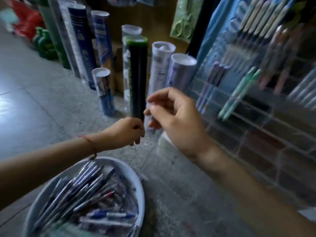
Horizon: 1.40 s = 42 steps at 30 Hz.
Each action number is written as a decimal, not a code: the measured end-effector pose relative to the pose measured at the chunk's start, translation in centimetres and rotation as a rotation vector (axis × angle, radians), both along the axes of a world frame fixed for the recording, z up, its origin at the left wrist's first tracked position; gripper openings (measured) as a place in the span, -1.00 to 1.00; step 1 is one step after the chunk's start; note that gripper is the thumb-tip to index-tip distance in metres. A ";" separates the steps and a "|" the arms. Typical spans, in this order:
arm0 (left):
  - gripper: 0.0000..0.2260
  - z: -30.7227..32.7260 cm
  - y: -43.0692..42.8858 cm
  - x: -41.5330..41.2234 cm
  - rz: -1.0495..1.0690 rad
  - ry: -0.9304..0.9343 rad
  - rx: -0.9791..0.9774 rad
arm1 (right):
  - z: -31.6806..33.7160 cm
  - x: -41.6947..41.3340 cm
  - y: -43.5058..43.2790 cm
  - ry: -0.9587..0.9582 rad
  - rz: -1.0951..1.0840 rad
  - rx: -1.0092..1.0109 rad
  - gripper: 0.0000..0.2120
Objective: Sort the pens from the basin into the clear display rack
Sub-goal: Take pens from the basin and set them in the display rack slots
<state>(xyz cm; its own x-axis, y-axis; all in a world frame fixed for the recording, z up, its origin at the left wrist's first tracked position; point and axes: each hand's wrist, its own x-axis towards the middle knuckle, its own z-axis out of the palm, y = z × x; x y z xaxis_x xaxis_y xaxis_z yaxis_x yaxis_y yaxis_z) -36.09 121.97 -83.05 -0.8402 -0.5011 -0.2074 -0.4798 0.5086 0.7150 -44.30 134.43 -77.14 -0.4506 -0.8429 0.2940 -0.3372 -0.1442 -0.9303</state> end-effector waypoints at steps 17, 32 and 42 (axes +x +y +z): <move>-0.86 -15.5 5.2 24.5 1.005 -0.421 1.038 | -23.0 17.0 -0.9 0.351 0.545 0.954 -0.83; -0.72 -18.7 6.7 22.0 1.142 -0.444 1.167 | -27.3 22.2 -1.7 0.850 0.432 0.921 -0.50; -0.76 -17.9 6.9 21.7 1.137 -0.440 1.099 | -24.5 20.7 -2.4 1.006 0.538 0.982 -0.54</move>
<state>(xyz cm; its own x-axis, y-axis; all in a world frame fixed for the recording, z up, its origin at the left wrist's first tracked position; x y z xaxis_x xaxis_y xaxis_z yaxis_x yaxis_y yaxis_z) -14.39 128.91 -100.92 0.0508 -0.2425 -0.9688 -0.4813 -0.8559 0.1890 -23.56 132.05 -101.59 0.0084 -0.8769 -0.4805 -0.9867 0.0707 -0.1463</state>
